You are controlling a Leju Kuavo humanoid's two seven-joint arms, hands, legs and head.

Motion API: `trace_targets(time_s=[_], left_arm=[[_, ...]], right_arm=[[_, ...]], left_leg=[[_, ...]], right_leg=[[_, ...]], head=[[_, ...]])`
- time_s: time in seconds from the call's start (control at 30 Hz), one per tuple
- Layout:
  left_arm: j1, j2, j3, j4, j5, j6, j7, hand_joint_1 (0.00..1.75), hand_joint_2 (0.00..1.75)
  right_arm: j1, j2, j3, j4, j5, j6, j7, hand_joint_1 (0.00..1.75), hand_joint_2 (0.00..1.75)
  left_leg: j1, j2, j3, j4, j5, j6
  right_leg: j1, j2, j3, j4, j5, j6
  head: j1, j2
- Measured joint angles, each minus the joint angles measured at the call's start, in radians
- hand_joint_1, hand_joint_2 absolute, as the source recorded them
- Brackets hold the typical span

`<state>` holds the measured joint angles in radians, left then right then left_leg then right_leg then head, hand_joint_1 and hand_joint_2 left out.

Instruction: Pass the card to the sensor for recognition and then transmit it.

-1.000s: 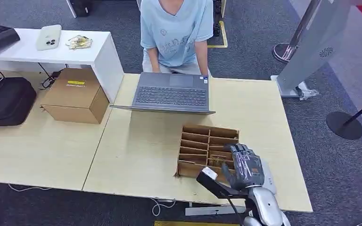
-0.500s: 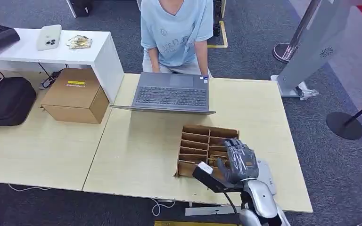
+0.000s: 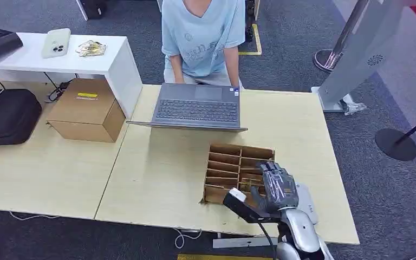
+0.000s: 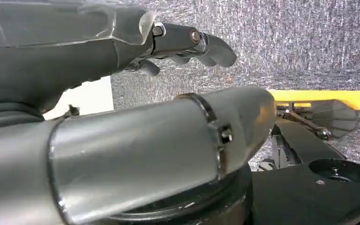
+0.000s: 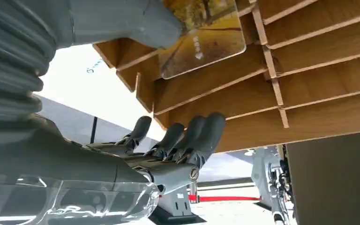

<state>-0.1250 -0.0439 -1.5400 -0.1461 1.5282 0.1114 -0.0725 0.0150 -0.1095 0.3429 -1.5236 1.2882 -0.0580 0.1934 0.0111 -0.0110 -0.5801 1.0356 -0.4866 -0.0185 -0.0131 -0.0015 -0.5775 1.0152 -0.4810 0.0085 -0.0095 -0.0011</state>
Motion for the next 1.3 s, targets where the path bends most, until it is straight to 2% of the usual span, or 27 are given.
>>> trace_targets(time_s=[0.23,0.33,0.6,0.63,0.73,1.3], left_arm=[[0.0,0.0,0.0,0.0,0.004,0.005,0.0,0.0,0.0],[0.0,0.0,0.0,0.0,0.013,0.005,0.0,0.0,0.0],[0.0,0.0,0.0,0.0,0.009,0.006,0.002,0.0,0.0],[0.0,0.0,0.0,0.0,0.01,0.006,0.002,0.0,0.0],[0.0,0.0,0.0,0.0,0.01,0.006,0.002,0.0,0.0],[0.001,0.001,0.0,0.0,0.017,0.005,0.0,0.0,0.0]], right_arm=[[0.013,-0.004,0.0,-0.015,0.0,-0.006,0.003,0.72,1.75],[0.017,-0.005,0.0,-0.019,0.004,-0.007,0.003,0.66,1.75],[0.019,-0.006,0.0,-0.024,0.015,-0.008,0.004,0.68,1.75],[0.02,-0.006,0.0,-0.024,0.015,-0.008,0.004,0.63,1.75],[0.02,-0.007,0.0,-0.024,0.015,-0.008,0.004,0.7,1.75],[0.043,-0.011,-0.001,-0.032,0.035,0.004,0.019,0.68,1.75]], left_leg=[[0.0,0.0,0.0,0.0,0.0,0.0],[0.0,0.0,0.0,0.0,0.0,0.0],[0.0,0.0,0.0,0.0,0.0,0.0],[0.0,0.0,0.0,0.0,0.0,0.0],[0.0,0.0,0.0,0.0,0.0,0.0],[0.0,0.0,0.0,0.0,0.0,0.0]], right_leg=[[0.0,0.0,0.0,0.0,0.0,0.0],[0.0,0.0,0.0,0.0,0.0,0.0],[0.0,0.0,0.0,0.0,0.0,0.0],[0.0,0.0,0.0,0.0,0.0,0.0],[0.0,0.0,0.0,0.0,0.0,0.0],[0.0,0.0,0.0,0.0,0.0,0.0]], head=[[0.0,0.0],[0.0,0.0],[0.0,0.0],[0.0,0.0],[0.0,0.0],[0.0,0.0]])
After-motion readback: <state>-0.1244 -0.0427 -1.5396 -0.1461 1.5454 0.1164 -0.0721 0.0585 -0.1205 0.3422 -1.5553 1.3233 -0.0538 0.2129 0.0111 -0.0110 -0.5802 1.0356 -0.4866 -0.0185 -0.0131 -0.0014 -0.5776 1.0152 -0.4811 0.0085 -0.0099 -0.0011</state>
